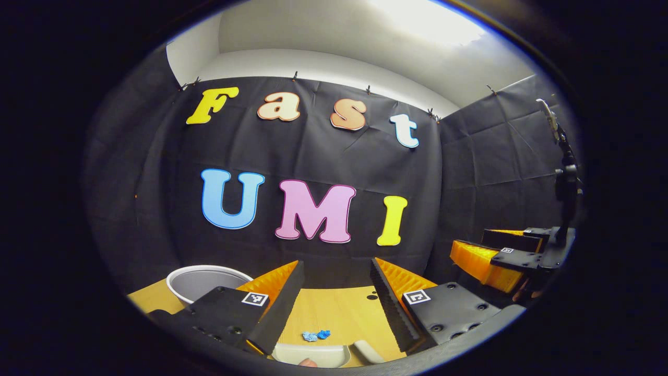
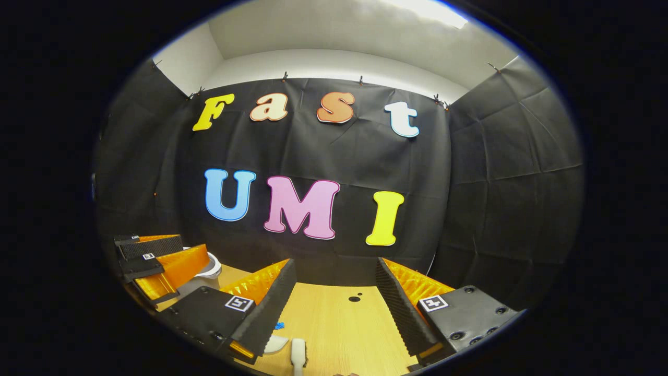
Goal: Pick up the small broom and dustpan from the desktop, sweep the trash into the dustpan with the broom, and then empty the trash into the garbage bin.
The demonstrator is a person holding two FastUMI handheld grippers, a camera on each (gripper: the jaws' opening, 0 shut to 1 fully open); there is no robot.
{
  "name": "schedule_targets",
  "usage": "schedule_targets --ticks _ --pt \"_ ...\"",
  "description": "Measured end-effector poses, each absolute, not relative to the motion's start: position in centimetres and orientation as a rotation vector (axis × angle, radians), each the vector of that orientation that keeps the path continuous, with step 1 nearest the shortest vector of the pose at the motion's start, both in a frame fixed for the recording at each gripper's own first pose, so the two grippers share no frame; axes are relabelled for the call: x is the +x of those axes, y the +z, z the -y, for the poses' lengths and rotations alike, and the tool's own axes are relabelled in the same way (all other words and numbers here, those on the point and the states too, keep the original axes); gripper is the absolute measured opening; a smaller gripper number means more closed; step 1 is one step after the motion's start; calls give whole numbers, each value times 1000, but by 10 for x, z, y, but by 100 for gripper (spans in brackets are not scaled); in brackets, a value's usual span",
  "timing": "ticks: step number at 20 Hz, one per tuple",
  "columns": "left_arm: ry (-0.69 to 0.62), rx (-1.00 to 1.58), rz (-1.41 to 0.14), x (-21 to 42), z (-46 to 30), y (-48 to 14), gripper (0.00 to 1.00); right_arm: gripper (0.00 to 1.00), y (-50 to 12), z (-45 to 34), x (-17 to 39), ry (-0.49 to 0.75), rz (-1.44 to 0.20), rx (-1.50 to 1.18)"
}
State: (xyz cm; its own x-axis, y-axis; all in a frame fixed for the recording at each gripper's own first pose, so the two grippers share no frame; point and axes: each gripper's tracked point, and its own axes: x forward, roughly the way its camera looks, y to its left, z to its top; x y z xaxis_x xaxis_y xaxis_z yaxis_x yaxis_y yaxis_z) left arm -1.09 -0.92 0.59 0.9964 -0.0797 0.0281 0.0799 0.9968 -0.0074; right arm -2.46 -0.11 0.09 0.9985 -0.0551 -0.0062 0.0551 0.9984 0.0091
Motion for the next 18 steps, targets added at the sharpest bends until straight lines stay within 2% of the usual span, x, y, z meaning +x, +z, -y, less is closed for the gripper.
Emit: schedule_targets --ticks 2,4,8,9,10,18 --pt "-86 -4 41 -14 10 9 76 99 2 1 -28 -59 -3 5" --pt "-94 6 55 -18 11 10 76 96 1 -1 -31 -59 -8 7" --pt "-98 1 54 -24 11 9 76 96 4 -5 -35 -54 -1 6" --pt "-97 -2 49 -25 10 7 76 99 4 -8 -36 -53 -2 5" --pt "-96 -4 43 -26 9 4 76 96 3 -8 -36 -52 -3 6" --pt "-83 8 24 -30 0 1 76 96 -1 -15 -38 -45 -19 12"
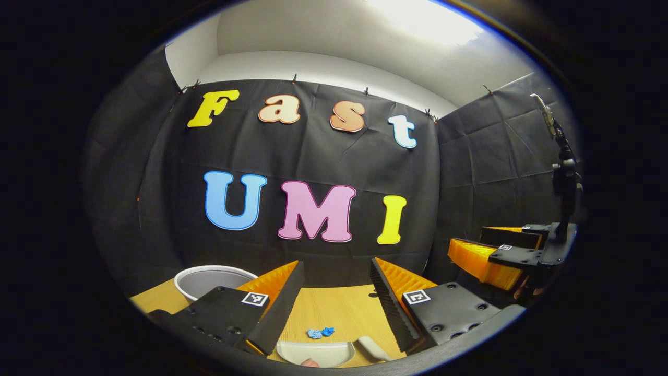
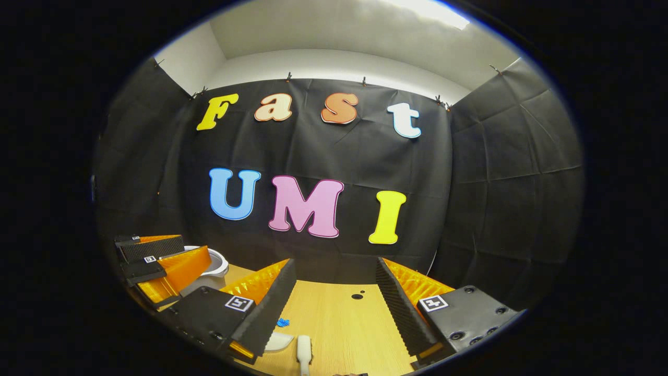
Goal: Pick up the small broom and dustpan from the desktop, sweep the trash into the dustpan with the broom, and then empty the trash into the garbage bin.
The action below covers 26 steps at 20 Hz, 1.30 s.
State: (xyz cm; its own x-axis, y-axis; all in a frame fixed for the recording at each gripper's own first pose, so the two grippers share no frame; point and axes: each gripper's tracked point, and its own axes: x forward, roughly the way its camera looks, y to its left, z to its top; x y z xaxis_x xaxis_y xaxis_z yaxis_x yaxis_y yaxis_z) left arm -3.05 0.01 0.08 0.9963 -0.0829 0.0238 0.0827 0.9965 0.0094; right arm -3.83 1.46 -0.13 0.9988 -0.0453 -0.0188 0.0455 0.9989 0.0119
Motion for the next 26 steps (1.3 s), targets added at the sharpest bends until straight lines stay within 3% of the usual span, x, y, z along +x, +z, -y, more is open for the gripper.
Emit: schedule_targets --ticks 3,13,26 --pt "-95 16 11 -34 1 -4 76 99 0 -16 -42 -54 -18 21" --pt "-100 25 -16 -43 -5 -16 76 96 -8 -22 -56 -65 -46 4" --pt "-91 35 -321 -47 -16 -105 76 99 -68 -46 -47 -4 -210 44"
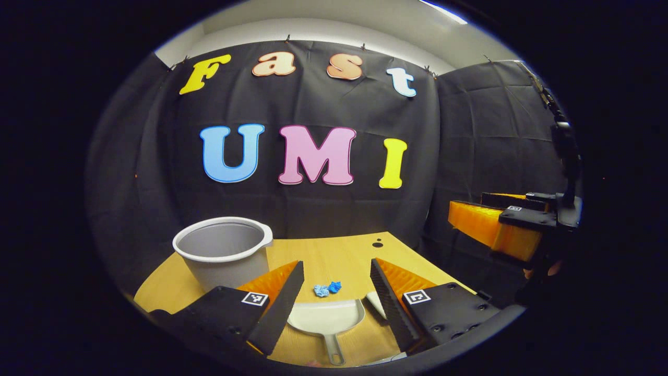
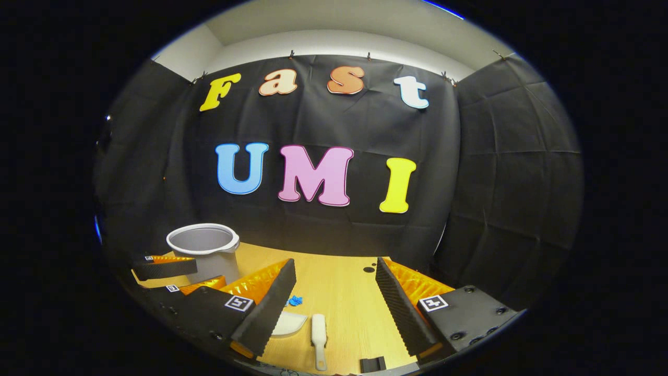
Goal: Pick up the small broom and dustpan from the desktop, sweep the trash into the dustpan with the broom, and then empty the trash into the garbage bin.
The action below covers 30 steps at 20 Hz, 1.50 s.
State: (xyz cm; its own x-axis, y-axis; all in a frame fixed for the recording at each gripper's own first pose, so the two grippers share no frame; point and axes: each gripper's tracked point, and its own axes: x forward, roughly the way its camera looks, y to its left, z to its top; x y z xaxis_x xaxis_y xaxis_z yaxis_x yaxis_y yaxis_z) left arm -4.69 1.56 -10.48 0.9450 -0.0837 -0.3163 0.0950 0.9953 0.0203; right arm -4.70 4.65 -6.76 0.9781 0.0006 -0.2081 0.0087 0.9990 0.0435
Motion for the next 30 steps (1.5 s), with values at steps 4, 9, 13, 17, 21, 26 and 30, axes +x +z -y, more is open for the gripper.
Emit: schedule_targets --ticks 4,9,13,17,21,26,30 --pt "-107 -3 -455 -54 -19 -142 77 99 -112 -65 -41 38 -348 98" --pt "-151 -53 -732 -72 -16 -209 77 100 -223 -85 -56 62 -741 170" --pt "-115 -130 -910 -82 -32 -247 80 100 -285 -92 -72 75 -968 185" --pt "-59 -219 -1046 -93 -34 -281 78 98 -325 -100 -76 85 -1105 175" --pt "-59 -208 -1141 -94 -28 -289 78 98 -351 -101 -73 98 -1199 152" --pt "-74 -155 -1275 -85 -13 -308 78 98 -387 -95 -67 128 -1314 107" --pt "-1 -190 -1369 -64 -4 -317 78 98 -411 -94 -60 162 -1402 126"
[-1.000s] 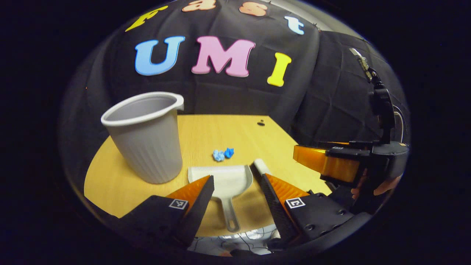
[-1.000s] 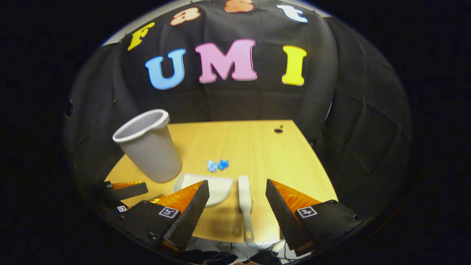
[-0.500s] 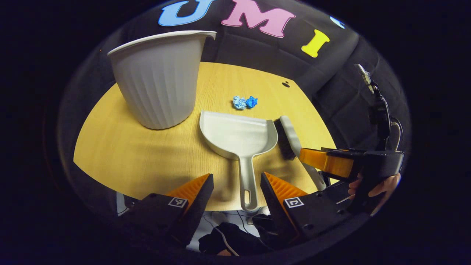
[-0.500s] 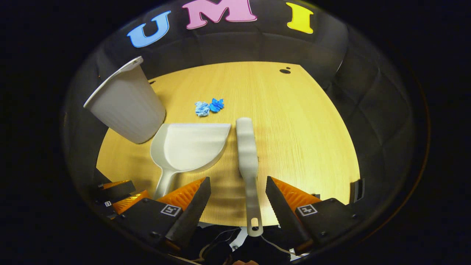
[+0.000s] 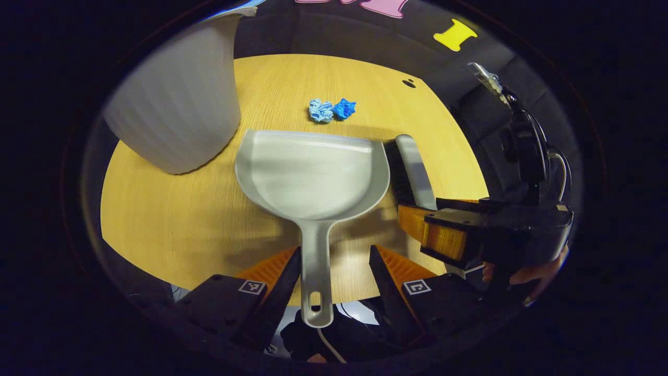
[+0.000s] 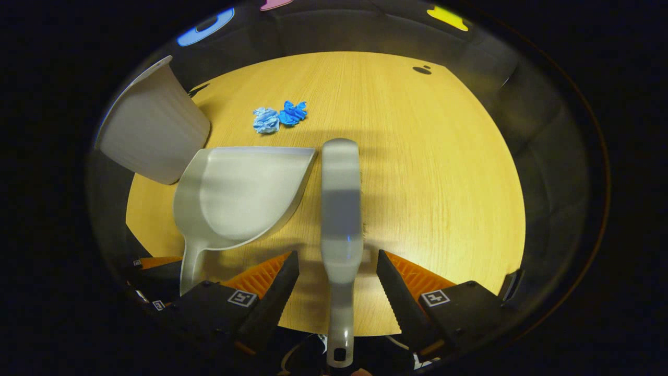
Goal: Pick up the small broom and dustpan from the desktop, sweep the trash into the dustpan with the broom, and then empty the trash into the garbage bin.
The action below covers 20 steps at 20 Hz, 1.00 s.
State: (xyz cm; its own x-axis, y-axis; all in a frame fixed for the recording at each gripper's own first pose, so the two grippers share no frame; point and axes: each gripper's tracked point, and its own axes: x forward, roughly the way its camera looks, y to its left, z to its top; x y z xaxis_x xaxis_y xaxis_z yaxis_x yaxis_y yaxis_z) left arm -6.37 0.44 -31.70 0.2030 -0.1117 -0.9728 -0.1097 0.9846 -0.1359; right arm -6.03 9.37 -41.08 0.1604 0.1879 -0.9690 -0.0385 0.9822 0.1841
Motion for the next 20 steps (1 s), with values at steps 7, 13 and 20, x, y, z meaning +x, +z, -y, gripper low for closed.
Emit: schedule_targets --ticks 7,13,20 --pt "136 -183 -1511 -37 -5 -328 78 78 -429 -105 -57 285 -1490 160" --pt "128 -145 -1606 -35 -14 -341 79 73 -432 -103 -55 259 -1502 130" --pt "66 -50 -1716 -39 -30 -338 74 74 -441 -96 -53 148 -1530 55"
